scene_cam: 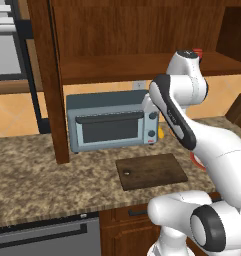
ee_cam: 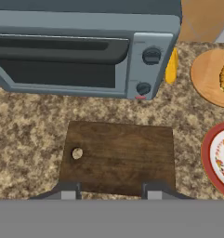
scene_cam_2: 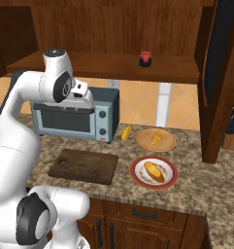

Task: From the different types of pastries on the counter, select a croissant and place it on the cutting board. Then retrieve a jar of jam from the cabinet and place it alongside the croissant on the cutting board.

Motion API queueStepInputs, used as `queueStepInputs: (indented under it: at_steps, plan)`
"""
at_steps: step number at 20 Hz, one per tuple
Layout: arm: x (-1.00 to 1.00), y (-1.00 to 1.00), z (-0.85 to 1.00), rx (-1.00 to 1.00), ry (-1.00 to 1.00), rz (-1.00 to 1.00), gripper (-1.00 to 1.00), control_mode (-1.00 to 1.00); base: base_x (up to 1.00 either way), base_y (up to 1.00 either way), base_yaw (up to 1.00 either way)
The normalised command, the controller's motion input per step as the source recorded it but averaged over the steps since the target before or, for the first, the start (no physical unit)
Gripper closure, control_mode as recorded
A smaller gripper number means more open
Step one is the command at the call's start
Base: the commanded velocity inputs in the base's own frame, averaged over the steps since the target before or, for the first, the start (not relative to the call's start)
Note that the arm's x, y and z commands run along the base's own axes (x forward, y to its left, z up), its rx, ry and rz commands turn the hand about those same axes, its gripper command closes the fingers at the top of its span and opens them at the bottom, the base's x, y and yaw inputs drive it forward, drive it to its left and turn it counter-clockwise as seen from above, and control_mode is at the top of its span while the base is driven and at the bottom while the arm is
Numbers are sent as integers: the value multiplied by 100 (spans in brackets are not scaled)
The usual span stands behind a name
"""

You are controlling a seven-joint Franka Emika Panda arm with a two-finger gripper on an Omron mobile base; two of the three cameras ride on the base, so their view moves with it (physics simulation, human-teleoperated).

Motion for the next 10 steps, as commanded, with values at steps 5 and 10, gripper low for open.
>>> queueStepInputs:
  at_steps: [5,10]
  plan:
    - [-3,0,0,0,0,0,-100,-100,0,0,0]
    - [22,-3,0,0,-1,-7,-100,-100,0,0,0]
